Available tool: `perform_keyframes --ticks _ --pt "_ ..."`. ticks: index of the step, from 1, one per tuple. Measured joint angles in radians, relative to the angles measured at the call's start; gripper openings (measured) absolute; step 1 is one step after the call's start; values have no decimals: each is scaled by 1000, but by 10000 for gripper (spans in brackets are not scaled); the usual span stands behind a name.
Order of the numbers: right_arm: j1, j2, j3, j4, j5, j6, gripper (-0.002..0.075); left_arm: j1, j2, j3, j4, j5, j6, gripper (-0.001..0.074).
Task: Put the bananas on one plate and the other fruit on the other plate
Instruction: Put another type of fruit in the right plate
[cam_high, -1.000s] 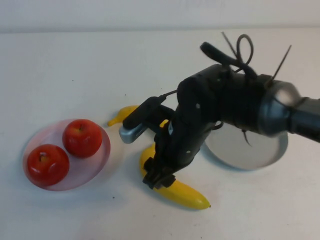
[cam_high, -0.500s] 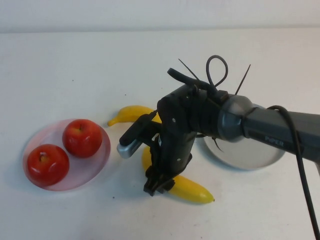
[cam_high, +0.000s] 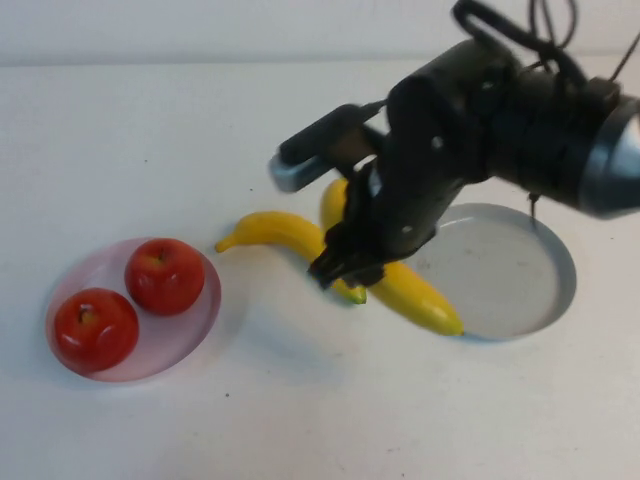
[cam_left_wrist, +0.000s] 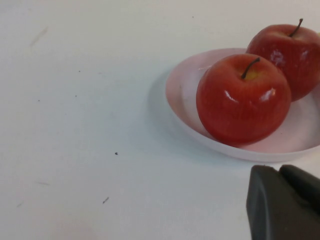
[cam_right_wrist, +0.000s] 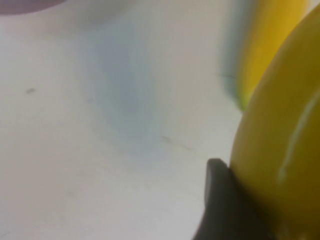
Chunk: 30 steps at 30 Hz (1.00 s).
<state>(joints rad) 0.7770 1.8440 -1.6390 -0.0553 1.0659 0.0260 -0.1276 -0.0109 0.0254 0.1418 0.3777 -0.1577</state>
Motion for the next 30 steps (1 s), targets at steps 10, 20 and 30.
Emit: perform_keyframes --ticks 10,20,30 --pt "-303 84 0 -56 79 128 316 0 0 0 0 0 0 1" --pt "-375 199 0 -14 60 128 316 0 0 0 0 0 0 1" --pt "-381 200 0 -23 54 128 466 0 0 0 0 1 0 1"
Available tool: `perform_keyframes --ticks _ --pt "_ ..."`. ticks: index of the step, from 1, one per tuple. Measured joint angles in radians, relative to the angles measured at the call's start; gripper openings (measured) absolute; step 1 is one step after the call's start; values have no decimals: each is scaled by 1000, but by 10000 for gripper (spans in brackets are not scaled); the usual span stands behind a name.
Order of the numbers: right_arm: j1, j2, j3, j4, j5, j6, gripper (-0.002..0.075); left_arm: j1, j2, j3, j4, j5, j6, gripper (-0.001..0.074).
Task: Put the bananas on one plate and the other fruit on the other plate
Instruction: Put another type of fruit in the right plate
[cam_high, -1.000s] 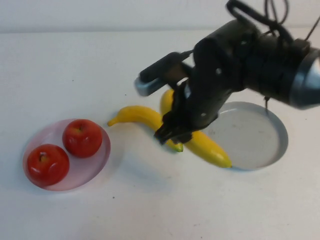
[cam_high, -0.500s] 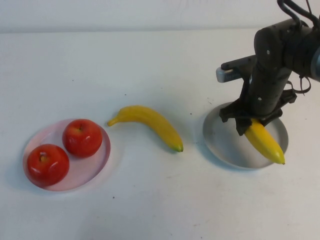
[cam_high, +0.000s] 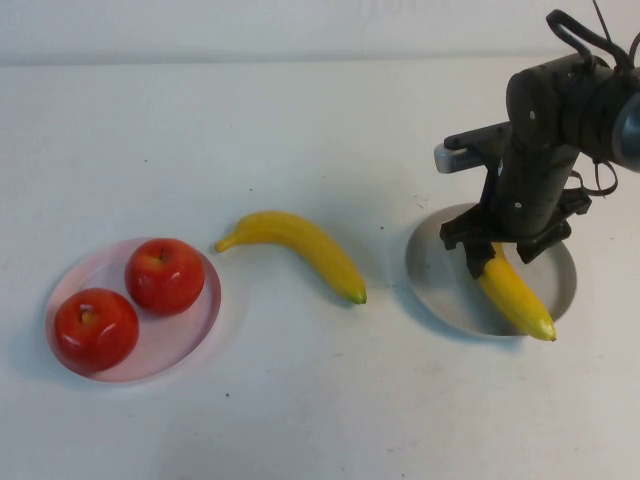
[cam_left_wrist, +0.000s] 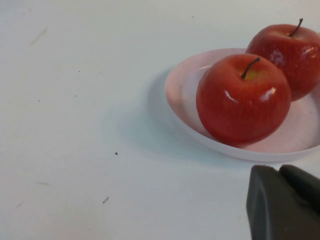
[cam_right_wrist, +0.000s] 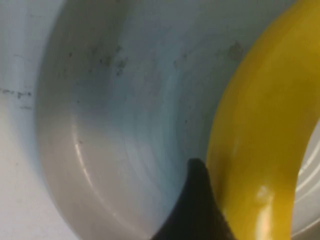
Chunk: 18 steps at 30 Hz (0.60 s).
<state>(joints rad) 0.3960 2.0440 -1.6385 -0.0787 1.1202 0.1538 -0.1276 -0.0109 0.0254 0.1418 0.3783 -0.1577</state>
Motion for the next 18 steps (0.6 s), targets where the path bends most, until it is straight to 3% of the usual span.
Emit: perform_keyframes --ticks 3,7,13,18 --pt "13 -35 -5 -17 0 -12 466 0 0 0 0 0 0 1" --pt "63 -75 -62 -11 -26 -162 440 0 0 0 0 0 0 1" --pt "176 -30 -179 190 -201 -502 428 0 0 0 0 0 0 1" --pt "230 100 -299 250 -289 -592 427 0 0 0 0 0 0 1"
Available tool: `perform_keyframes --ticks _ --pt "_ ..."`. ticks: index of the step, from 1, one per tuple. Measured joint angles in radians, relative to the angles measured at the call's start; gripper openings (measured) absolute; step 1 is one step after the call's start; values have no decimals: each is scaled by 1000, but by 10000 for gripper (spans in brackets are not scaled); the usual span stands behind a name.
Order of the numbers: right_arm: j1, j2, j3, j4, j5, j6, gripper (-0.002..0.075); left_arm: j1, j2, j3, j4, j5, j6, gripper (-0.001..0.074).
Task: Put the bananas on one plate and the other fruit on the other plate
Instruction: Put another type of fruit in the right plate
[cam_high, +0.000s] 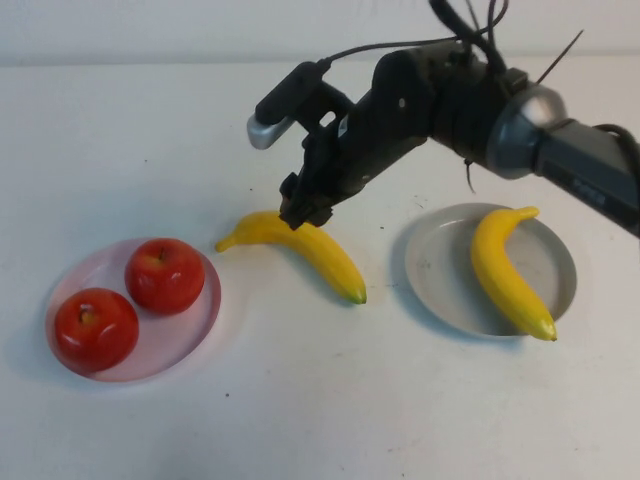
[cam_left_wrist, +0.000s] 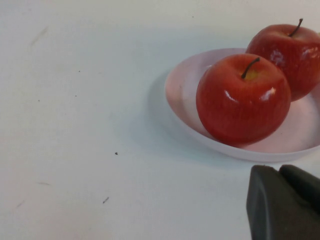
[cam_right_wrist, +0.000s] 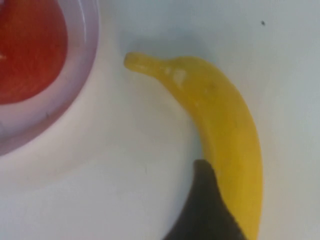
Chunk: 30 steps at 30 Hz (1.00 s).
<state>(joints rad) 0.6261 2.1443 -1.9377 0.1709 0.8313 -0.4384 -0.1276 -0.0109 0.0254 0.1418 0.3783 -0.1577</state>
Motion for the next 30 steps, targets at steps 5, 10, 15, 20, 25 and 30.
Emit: perform_keyframes --ticks 5,10,15,20,25,30 --pt "19 135 -123 -13 15 -9 426 0 0 0 0 0 0 1" --pt "23 215 -194 -62 57 -48 426 0 0 0 0 0 0 1" --pt "23 226 -200 -107 57 -55 426 0 0 0 0 0 0 1" --pt "23 235 -201 -120 66 -57 426 0 0 0 0 0 0 1" --pt "23 256 -202 -123 80 -57 425 0 0 0 0 0 0 1" --pt "23 256 -205 -123 82 -57 337 0 0 0 0 0 0 1"
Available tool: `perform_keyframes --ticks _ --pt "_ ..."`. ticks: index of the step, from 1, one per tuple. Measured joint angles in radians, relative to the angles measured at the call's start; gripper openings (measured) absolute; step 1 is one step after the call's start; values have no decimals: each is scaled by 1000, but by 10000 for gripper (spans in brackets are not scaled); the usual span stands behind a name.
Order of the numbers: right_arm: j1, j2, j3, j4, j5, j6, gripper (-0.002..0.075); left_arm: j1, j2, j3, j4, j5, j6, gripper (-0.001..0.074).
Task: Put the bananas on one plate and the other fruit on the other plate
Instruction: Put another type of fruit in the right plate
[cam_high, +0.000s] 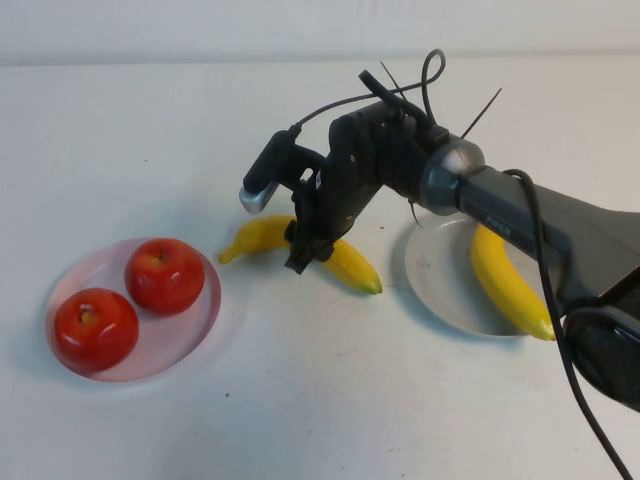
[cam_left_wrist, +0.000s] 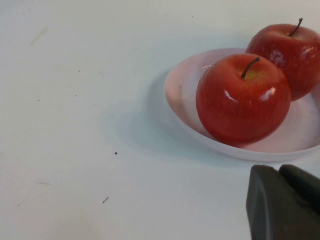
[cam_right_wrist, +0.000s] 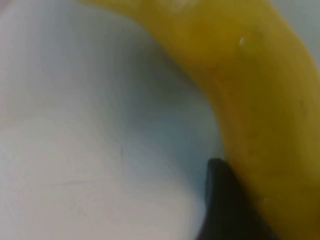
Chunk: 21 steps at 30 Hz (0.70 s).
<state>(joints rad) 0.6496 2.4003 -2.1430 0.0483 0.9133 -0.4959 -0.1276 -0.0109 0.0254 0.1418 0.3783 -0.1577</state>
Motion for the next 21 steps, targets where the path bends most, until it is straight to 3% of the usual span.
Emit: perform_keyframes --ticks 1,8,14,21 --pt "0 0 -2 0 4 2 305 0 0 0 0 0 0 1" --pt "-2 -84 -5 -37 85 137 304 0 0 0 0 0 0 1" --pt "-4 -261 69 -122 229 458 304 0 0 0 0 0 0 1" --pt "-45 -419 337 -161 233 781 304 0 0 0 0 0 0 1"
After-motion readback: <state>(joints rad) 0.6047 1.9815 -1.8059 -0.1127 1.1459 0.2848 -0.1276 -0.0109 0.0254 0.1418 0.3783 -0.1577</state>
